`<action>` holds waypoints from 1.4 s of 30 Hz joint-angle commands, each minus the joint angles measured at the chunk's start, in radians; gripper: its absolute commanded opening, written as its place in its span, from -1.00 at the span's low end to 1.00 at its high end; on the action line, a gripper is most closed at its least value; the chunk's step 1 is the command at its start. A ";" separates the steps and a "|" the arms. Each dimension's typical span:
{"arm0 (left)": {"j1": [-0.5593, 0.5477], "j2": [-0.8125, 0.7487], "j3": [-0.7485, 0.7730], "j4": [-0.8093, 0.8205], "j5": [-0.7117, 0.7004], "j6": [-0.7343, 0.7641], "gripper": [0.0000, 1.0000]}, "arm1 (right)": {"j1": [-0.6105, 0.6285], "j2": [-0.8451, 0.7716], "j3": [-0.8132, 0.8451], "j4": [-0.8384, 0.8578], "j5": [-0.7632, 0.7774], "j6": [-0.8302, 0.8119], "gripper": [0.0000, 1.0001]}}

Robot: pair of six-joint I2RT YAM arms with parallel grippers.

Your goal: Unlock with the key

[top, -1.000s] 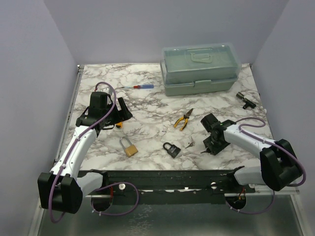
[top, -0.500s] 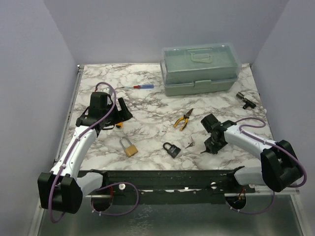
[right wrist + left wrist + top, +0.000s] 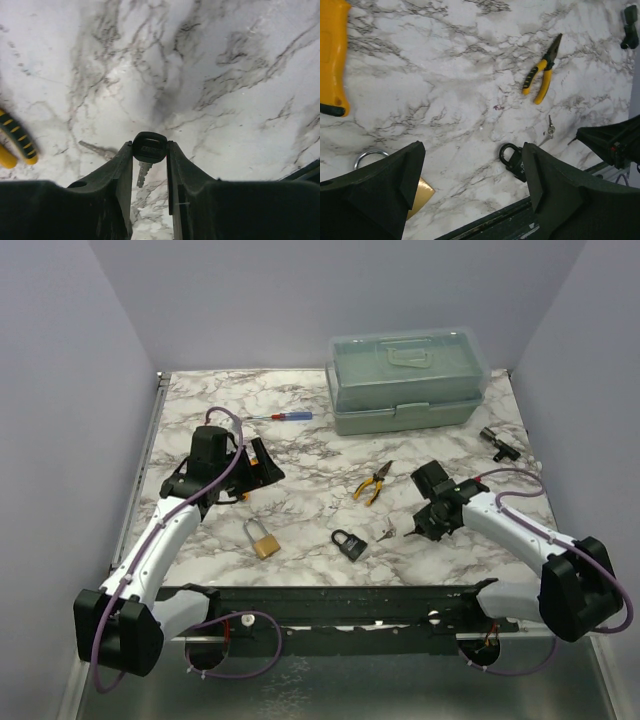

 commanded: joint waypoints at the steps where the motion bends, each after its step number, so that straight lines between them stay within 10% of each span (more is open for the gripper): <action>1: -0.096 -0.036 -0.023 0.111 0.049 -0.097 0.71 | -0.006 -0.029 0.067 0.008 0.004 -0.022 -0.99; 18: -0.445 0.051 -0.181 0.748 0.147 -0.249 0.49 | -0.006 -0.146 0.175 0.038 -0.083 -0.034 -0.99; 27: -0.670 0.282 -0.034 0.806 -0.047 -0.130 0.44 | -0.006 -0.222 0.189 0.027 -0.077 -0.062 -0.99; 42: -0.727 0.513 0.126 0.855 -0.027 -0.118 0.11 | -0.007 -0.303 0.171 0.007 -0.107 -0.075 -0.99</action>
